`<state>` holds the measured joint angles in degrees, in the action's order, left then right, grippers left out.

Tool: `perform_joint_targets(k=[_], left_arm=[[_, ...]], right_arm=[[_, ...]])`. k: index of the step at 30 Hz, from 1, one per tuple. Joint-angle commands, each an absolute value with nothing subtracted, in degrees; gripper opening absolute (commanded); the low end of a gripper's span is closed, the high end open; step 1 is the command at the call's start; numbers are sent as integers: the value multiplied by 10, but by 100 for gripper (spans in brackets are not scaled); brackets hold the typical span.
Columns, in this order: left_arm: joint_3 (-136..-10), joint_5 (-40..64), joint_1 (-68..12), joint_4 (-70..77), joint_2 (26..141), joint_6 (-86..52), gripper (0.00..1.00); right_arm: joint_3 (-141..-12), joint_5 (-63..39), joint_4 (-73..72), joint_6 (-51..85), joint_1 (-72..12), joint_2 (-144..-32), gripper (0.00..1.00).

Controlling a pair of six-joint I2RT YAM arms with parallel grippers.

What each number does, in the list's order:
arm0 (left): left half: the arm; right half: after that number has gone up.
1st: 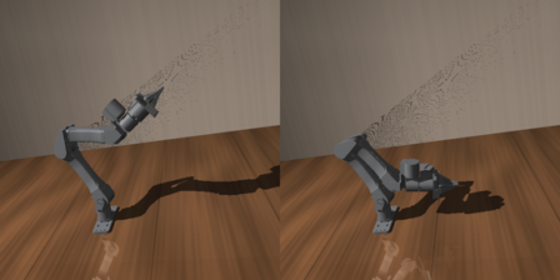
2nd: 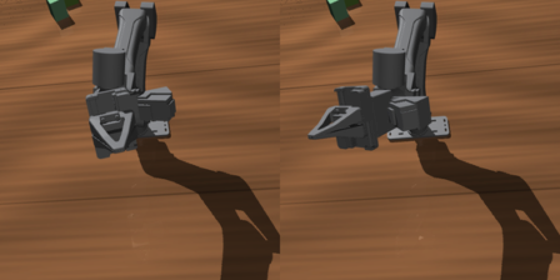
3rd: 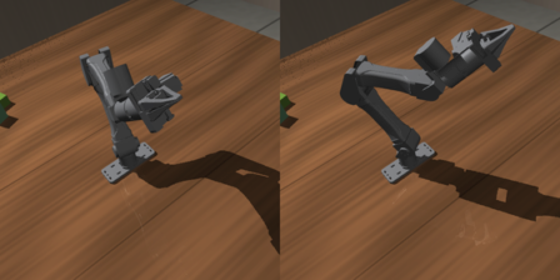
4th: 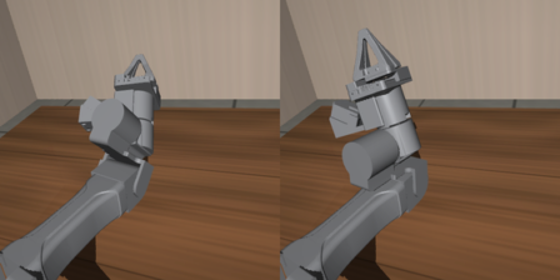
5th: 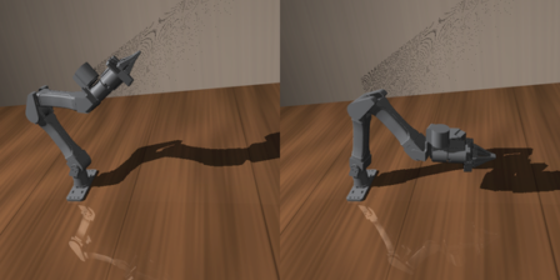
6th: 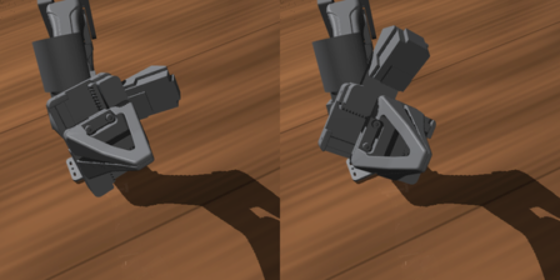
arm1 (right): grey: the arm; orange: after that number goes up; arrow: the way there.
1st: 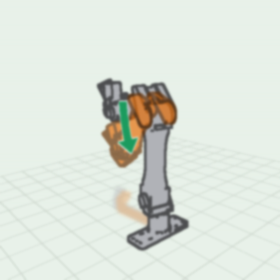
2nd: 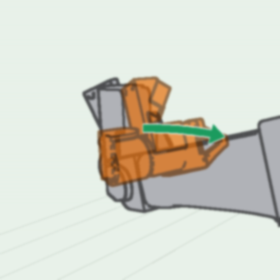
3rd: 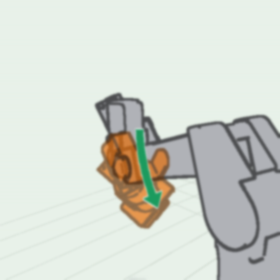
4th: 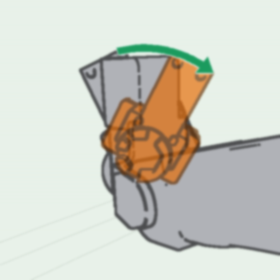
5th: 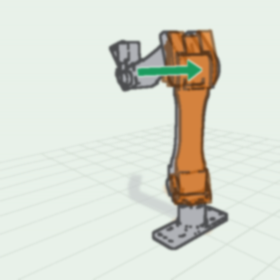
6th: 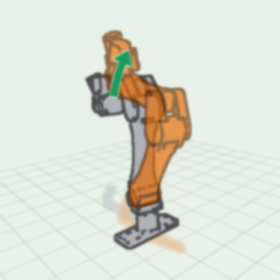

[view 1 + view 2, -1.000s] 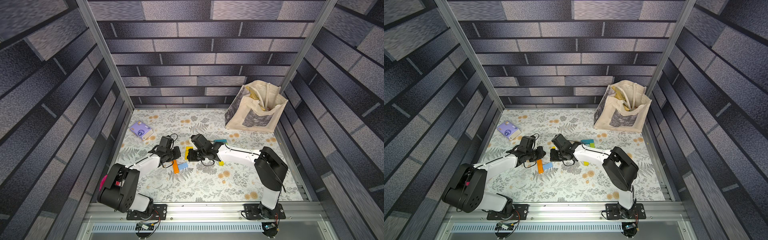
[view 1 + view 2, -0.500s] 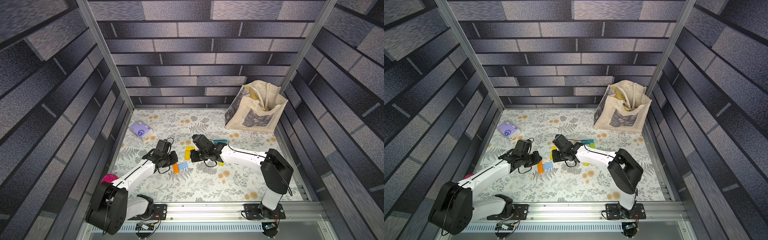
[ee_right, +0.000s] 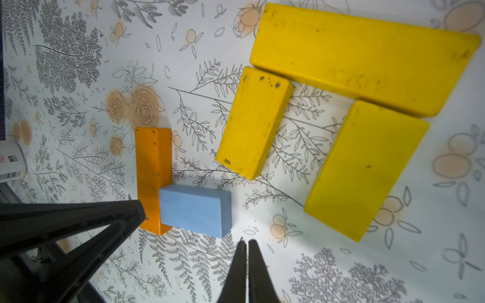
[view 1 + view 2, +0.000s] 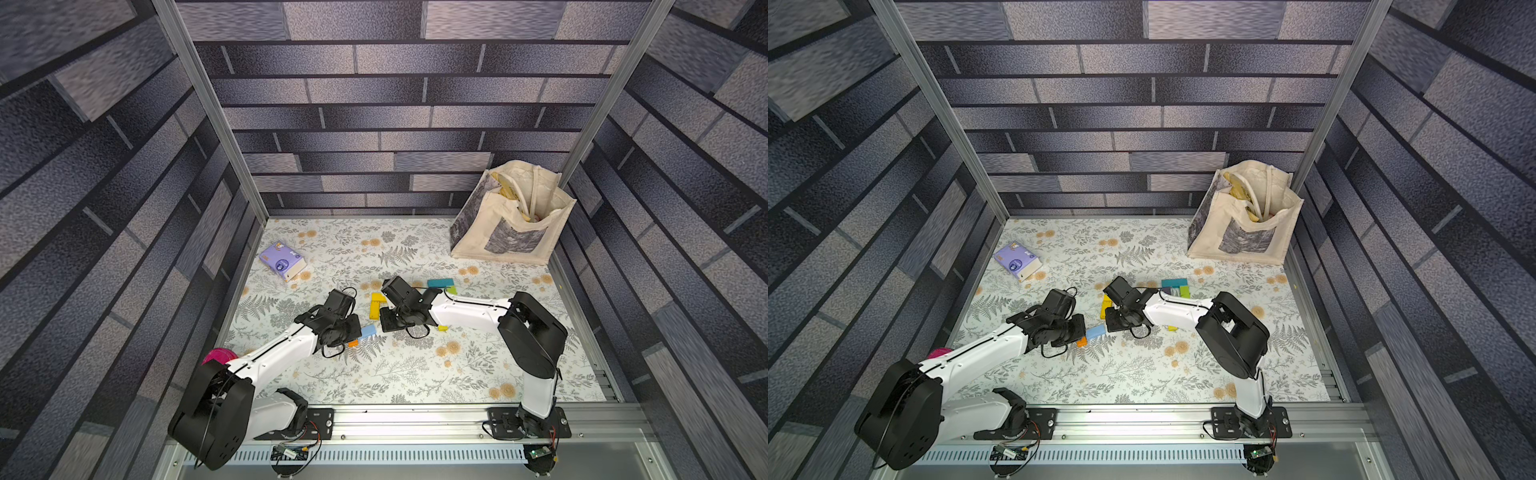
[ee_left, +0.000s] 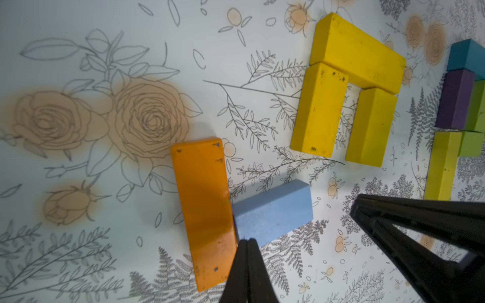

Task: Assemble the letter p with building blocks
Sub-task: Assemble the building block at the center of the board.

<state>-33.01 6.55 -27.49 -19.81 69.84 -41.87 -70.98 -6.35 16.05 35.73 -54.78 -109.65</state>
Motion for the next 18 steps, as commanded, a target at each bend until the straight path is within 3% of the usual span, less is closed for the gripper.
perform_joint_targets(k=[1,18], left_arm=[[-322,43,-281,-215,702,-434,6],[-322,51,-287,-174,758,-436,5]], right_arm=[[-715,-80,143,368,-552,-1110,8],[-728,-104,129,389,-552,-1147,6]])
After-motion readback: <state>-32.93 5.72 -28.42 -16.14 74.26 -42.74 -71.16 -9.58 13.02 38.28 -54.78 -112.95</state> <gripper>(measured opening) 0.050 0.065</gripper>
